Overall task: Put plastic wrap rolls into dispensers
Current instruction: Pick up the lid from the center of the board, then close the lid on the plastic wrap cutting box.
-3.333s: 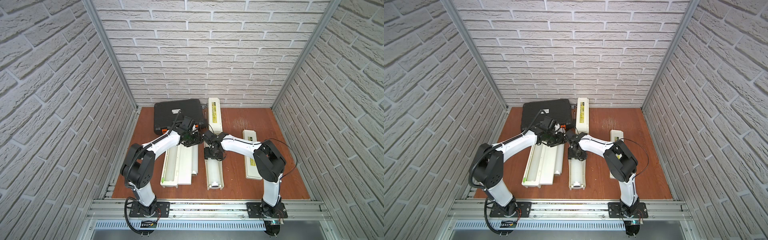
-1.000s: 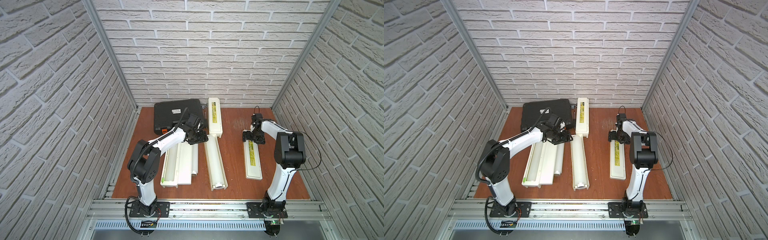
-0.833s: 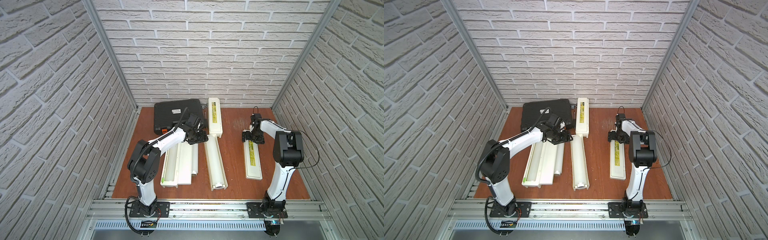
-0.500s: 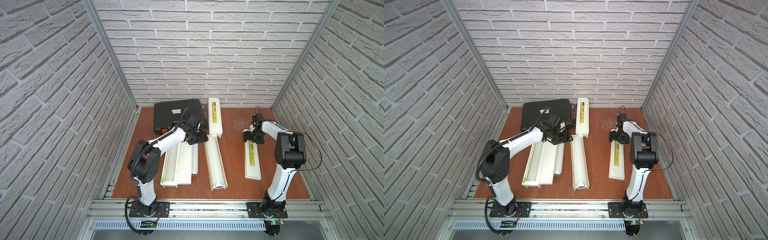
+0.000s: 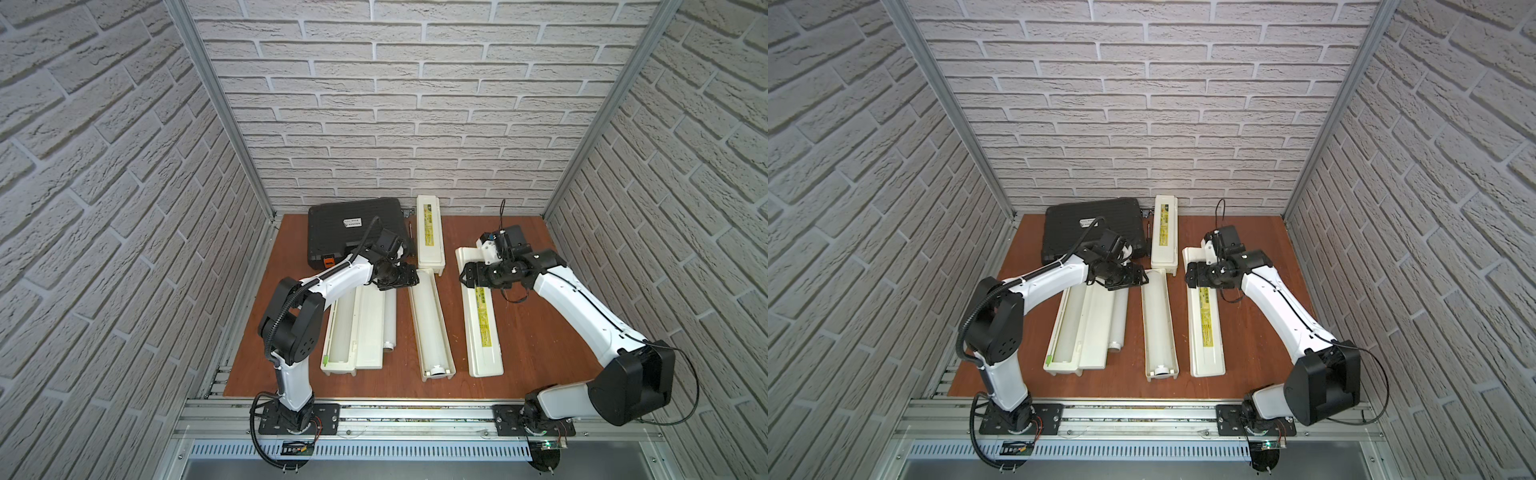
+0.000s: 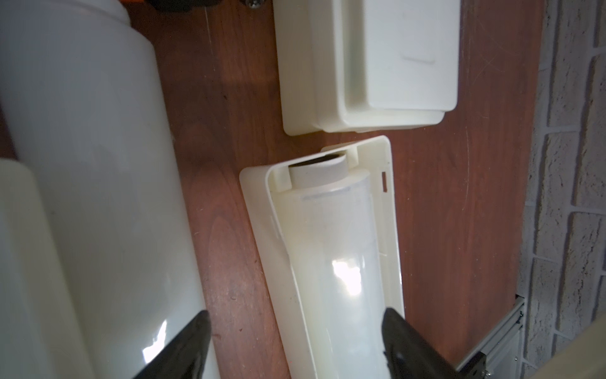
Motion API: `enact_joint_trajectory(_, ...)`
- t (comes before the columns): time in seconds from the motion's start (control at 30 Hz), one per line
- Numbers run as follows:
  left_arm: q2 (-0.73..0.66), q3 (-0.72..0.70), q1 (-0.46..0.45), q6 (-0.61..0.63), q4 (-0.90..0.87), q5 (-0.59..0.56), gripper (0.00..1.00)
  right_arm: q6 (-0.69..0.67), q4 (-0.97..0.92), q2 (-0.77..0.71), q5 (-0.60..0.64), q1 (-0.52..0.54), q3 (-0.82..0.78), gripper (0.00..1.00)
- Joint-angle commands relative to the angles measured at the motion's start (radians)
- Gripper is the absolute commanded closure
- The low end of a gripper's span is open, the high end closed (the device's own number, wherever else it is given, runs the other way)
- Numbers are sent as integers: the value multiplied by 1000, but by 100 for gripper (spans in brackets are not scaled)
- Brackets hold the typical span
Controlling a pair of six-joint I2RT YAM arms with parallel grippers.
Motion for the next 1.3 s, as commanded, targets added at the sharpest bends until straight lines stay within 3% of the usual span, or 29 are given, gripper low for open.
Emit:
enact_joint_trajectory(0.0,-80,-47,-9,13,89,12,18,164,18,-19,59,90,-24,35)
enact_joint_trajectory(0.13,-194,-145,-25,8,196,-15,17,274,47,37,176,203,-8,36)
enact_joint_trajectory(0.3,-289,-240,-32,19,232,-8,15,292,107,118,254,293,76,36)
enact_joint_trajectory(0.73,-515,-499,-84,2,345,-45,2,250,117,333,298,364,285,35)
enact_joint_trajectory(1.27,-444,-491,-206,180,254,-19,4,322,-7,506,316,369,430,32)
